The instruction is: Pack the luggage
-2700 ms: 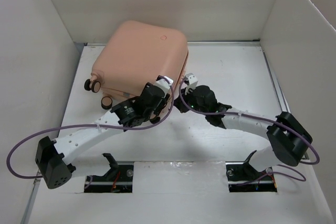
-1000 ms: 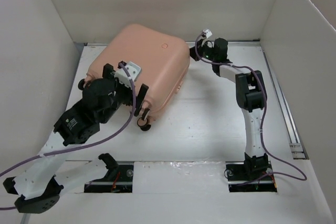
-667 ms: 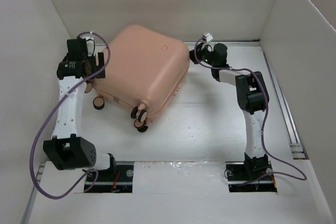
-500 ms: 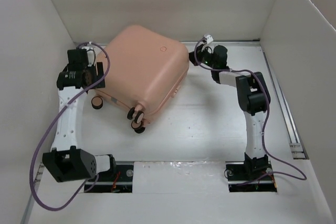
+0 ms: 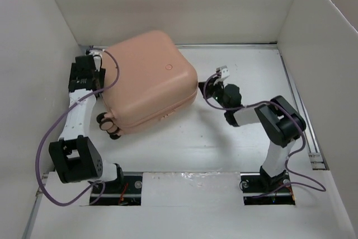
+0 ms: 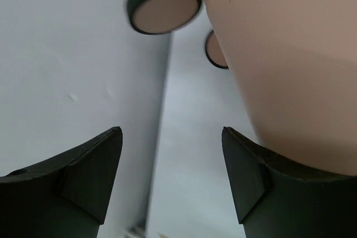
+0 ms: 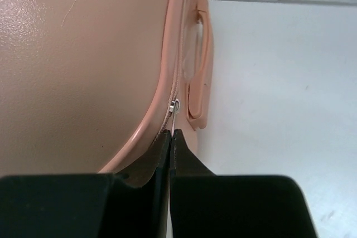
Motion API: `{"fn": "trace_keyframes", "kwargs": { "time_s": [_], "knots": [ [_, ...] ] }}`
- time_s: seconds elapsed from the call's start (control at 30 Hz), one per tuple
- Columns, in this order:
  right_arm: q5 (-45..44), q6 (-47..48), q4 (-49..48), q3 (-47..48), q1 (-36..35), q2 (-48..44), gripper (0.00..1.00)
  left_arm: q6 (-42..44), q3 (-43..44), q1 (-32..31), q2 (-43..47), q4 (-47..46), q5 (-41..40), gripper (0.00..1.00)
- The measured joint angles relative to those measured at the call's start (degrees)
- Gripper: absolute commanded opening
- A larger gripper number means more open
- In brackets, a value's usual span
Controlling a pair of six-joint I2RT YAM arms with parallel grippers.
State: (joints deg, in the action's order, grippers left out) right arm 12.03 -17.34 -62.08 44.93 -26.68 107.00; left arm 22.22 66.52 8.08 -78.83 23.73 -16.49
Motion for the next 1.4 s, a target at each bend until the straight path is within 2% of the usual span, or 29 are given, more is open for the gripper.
{"fn": "trace_keyframes", "kwargs": {
  "time_s": [0.2,0.27,0.37,0.43,0.47,0.67,0.9,1.03,1.13,1.3,1.4],
  "knots": [
    [-18.7,-2.5,-2.9,-13.2,-15.4,-9.0,0.0,20.5,6.3,-3.9,-6.4,-14.5,-3.0,0.73],
    [-21.4,-2.5,0.5,-15.1,-21.4,-12.5,0.0,22.4,7.6,-6.8,-7.2,-19.9,1.1,0.73],
    [-16.9,-2.6,5.0,-15.2,-29.8,-15.5,0.0,22.9,8.3,-16.0,-8.3,-23.5,11.0,0.74],
    [-12.1,-3.0,5.7,-13.5,-34.1,-15.4,0.0,23.0,10.6,-22.2,-9.2,-22.0,18.1,0.74],
    [-10.1,-3.0,6.8,-12.1,-35.3,-15.0,0.0,22.9,10.9,-23.3,-9.0,-21.2,19.3,0.74],
    [-4.2,-3.6,8.9,-11.8,-36.4,-14.9,0.0,21.8,9.6,-32.5,-2.4,-10.9,23.1,0.76],
    [-4.9,-3.7,10.7,-11.3,-36.0,-14.9,0.0,19.8,6.1,-35.9,5.7,-1.4,17.7,0.79],
    [-6.7,-4.2,15.5,-10.1,-36.0,-16.5,0.0,20.8,-1.0,-40.5,13.6,-2.5,14.6,0.79],
    [-8.0,-4.6,19.4,-8.7,-35.9,-17.9,0.0,20.8,-6.4,-42.8,18.7,-2.9,15.8,0.79],
    [-9.0,-5.4,25.1,-6.0,-34.9,-18.6,0.0,20.9,-14.1,-44.9,20.9,-4.8,20.8,0.79],
    [-8.6,-5.8,26.8,-5.2,-33.0,-18.8,0.0,21.8,-16.2,-45.0,22.0,-8.1,20.6,0.79]
  ]
}}
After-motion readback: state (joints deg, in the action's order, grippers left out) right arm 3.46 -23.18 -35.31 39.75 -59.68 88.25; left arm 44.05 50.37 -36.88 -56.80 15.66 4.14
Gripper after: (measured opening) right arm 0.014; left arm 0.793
